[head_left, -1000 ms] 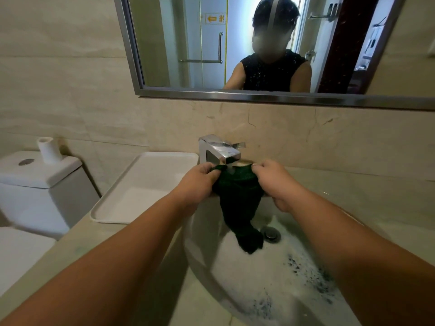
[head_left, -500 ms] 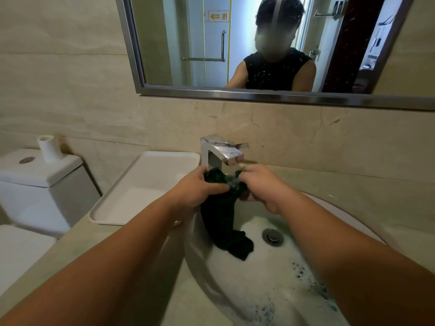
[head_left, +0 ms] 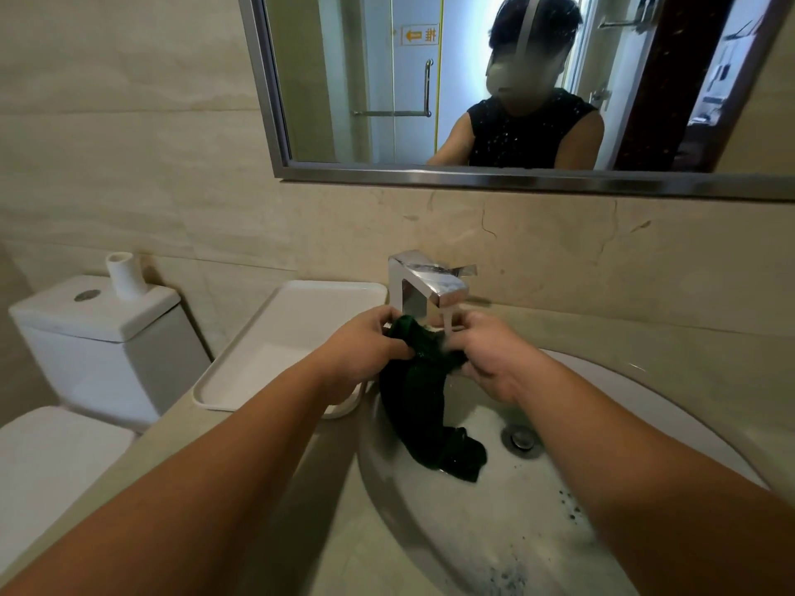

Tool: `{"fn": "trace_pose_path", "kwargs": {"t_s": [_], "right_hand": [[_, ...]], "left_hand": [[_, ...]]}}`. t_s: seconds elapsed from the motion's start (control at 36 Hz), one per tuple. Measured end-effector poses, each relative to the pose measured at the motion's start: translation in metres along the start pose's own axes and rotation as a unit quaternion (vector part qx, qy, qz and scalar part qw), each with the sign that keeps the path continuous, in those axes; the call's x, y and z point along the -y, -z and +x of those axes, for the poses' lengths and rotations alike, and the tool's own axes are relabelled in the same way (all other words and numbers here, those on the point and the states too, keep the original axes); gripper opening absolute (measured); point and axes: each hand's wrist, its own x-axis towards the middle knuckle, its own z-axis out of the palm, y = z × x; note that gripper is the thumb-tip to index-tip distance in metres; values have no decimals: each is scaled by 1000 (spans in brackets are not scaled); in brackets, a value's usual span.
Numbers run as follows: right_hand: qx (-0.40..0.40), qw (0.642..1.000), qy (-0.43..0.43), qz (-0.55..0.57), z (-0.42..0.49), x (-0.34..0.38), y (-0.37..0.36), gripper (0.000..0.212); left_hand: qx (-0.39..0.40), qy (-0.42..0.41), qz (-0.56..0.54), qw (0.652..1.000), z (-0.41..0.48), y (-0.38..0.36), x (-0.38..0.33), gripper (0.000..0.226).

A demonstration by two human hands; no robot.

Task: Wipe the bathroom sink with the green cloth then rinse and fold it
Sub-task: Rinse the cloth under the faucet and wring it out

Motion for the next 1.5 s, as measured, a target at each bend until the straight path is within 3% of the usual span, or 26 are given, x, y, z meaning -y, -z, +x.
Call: {"fn": "trace_pose_path", "kwargs": {"t_s": [0.17, 0.25, 0.31, 0.44, 0.53, 0.58, 0.64, 0.78, 0.86, 0.97, 1.03, 1.08, 1.14, 1.25, 1.33, 1.42, 1.5], "right_hand": [[-32, 979, 57, -191, -4, 7, 6, 33], [-40, 893, 123, -430, -12, 21, 19, 32], [-41, 840, 128, -526, -22, 36, 26, 39], [-52, 797, 106, -592, -48, 69, 38, 25], [-63, 835, 122, -533, -64, 81, 42, 26], [-76, 869, 132, -470, -75, 88, 43, 29], [-94, 881, 159, -436, -84, 95, 43, 29], [-159, 858, 236, -429, -97, 100, 42, 27], [-160, 835, 199, -488, -97, 90, 44, 27], [-203, 839, 177, -472, -88, 81, 54, 27], [-176, 863, 122, -457, -78, 71, 53, 28], [-142, 924, 60, -351, -67, 55, 51, 30], [-130, 955, 34, -263, -59, 41, 49, 31], [-89, 971, 29, -221, -43, 25, 40, 28], [-34, 964, 45, -259, -38, 16, 28, 19], [35, 971, 44, -233, -36, 10, 20, 32], [11, 974, 78, -213, -29, 4, 20, 25]], "left_hand": [[1, -3, 16, 1000, -4, 7, 1, 28], [-26, -15, 53, 998, -3, 6, -1, 25], [-37, -32, 85, 995, -1, 1, -3, 20], [-60, -65, 150, 985, 1, -21, -13, 9], [-73, -58, 145, 985, -1, -31, -17, 10], [-64, -39, 80, 994, -4, -31, -19, 12], [-50, -33, -13, 998, -7, -31, -21, 16], [-21, -49, -132, 990, -19, -31, -25, 22], [-40, -46, -123, 991, -20, -30, -21, 22], [-53, -51, -126, 989, -17, -32, -20, 21], [-62, -35, -105, 992, -14, -32, -18, 20], [-64, -15, -81, 995, -9, -34, -12, 20], [-70, -5, -58, 996, -4, -35, -7, 19], [-71, 8, -68, 995, 2, -38, -5, 16], [-39, -2, -85, 996, 5, -39, -4, 16], [21, -18, -135, 990, 3, -40, -4, 21], [35, -26, -209, 977, -1, -41, -2, 29]]}}
